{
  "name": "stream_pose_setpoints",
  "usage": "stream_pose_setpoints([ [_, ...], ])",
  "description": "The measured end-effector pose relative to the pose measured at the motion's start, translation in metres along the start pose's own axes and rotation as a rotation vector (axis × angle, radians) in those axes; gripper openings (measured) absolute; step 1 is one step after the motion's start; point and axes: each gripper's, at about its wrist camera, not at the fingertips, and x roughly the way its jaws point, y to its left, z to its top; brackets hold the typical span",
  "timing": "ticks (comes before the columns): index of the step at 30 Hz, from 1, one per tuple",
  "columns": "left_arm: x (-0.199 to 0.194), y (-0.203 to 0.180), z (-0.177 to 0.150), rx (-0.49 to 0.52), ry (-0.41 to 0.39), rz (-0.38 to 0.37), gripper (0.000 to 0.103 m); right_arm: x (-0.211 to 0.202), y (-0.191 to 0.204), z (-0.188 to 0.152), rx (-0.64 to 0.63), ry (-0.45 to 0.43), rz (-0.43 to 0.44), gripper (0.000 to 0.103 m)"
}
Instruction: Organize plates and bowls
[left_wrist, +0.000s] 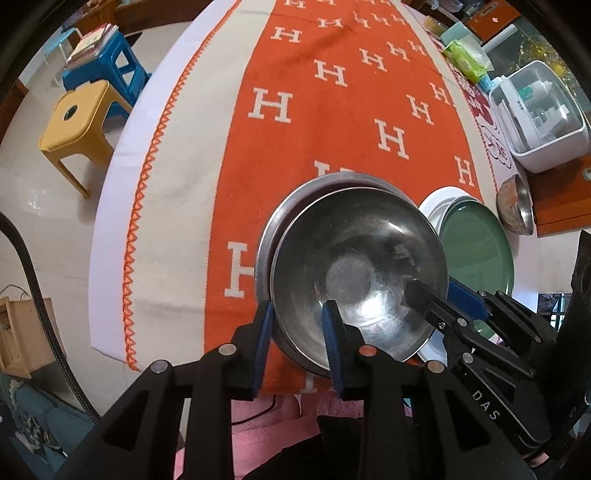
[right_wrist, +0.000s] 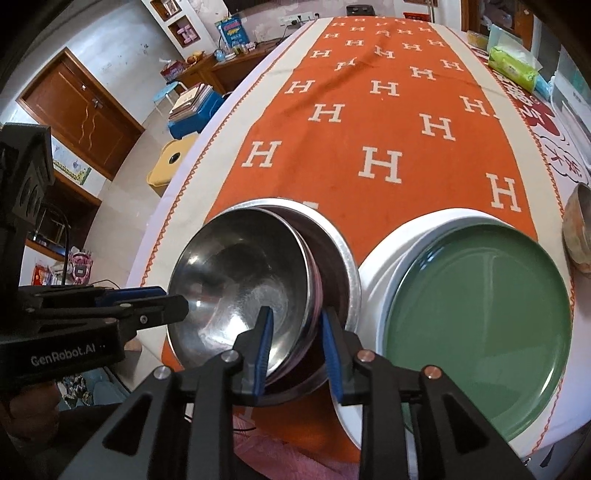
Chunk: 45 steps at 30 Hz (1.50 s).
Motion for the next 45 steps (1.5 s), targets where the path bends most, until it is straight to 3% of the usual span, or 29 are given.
stream_pose_setpoints([
  [8,-0.023,-0.003,-0.008,0.06,-0.114,-0.023,0.028,-0.014,0.003,-0.012,0.042,-0.081,0.009,0.027],
  [15,-0.042,-0.013,-0.018,0.112,-0.211,-0.031,0.03,-0.039,0.005,-0.025,0.058,-0.218,0.04,0.027],
  [26,-0.072,-0.061,-0.034,0.212,-0.394,-0.096,0.033,-0.081,-0.006,-0.042,0.027,-0.387,0.02,0.028],
  [28,-0.073,-0.071,-0.036,0.22,-0.406,-0.105,0.035,-0.09,-0.015,-0.046,0.03,-0.41,0.014,0.029],
  [32,-0.073,-0.094,-0.035,0.233,-0.416,-0.122,0.045,-0.105,-0.034,-0.051,0.048,-0.449,-0.006,0.041],
  [39,-0.071,-0.142,-0.032,0.254,-0.437,-0.138,0.061,-0.128,-0.076,-0.053,0.077,-0.481,-0.038,0.043],
  [45,-0.065,-0.18,-0.026,0.261,-0.451,-0.128,0.066,-0.146,-0.116,-0.048,0.09,-0.504,-0.066,0.052],
])
